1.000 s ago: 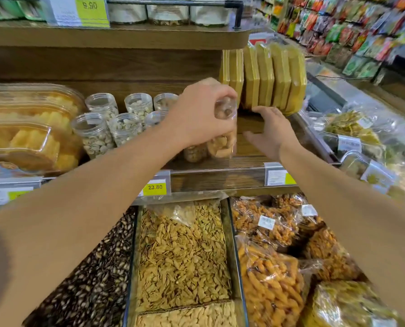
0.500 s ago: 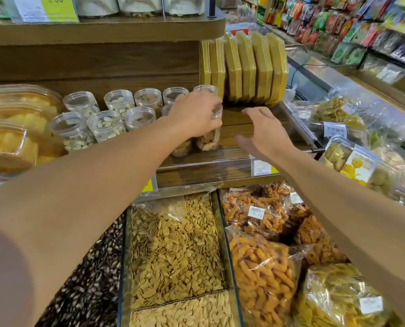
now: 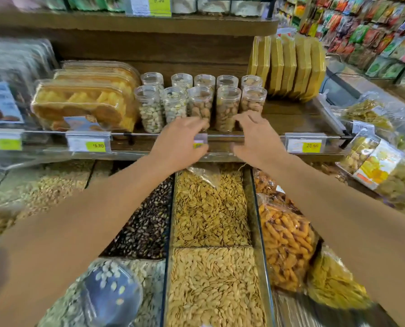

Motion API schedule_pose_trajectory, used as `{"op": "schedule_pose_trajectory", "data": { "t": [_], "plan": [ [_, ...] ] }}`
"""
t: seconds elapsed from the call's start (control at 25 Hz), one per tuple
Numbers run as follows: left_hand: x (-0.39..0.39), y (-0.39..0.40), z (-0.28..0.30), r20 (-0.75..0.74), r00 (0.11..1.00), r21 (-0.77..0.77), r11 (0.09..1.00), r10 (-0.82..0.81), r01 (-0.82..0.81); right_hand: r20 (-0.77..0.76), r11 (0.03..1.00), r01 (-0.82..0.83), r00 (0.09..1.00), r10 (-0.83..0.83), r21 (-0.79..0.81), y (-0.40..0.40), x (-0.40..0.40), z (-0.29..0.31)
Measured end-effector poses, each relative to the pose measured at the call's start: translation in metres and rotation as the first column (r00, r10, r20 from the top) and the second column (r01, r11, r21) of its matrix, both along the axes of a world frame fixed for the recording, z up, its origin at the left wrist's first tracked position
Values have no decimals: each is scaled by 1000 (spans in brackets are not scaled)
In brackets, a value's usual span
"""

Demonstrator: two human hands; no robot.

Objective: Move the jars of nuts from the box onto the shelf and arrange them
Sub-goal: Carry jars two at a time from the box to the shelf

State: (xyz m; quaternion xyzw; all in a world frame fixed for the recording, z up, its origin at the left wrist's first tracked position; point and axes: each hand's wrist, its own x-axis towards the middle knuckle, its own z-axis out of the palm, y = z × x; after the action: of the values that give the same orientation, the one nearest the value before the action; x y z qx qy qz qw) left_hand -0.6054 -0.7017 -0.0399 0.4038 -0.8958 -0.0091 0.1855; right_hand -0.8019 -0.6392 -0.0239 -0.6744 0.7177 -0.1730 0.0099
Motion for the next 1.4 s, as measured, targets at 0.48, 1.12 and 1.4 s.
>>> {"op": "schedule_pose_trajectory", "data": {
  "t": [0.48,1.12,1.4],
  "plan": [
    [259,206,-96,41,865,178,848,501,-499,-29,805,-533,829,559,261,105,253,-82],
    [264,673,-179,111,-27,445,-74,994,-893,31,-77,-903,-71,997,422,393,400,-167],
    [233,899,-201,129,-421,470,-429,898,-771,82,-396,-789,-407,910,469,602,451,-199]
  ]
}}
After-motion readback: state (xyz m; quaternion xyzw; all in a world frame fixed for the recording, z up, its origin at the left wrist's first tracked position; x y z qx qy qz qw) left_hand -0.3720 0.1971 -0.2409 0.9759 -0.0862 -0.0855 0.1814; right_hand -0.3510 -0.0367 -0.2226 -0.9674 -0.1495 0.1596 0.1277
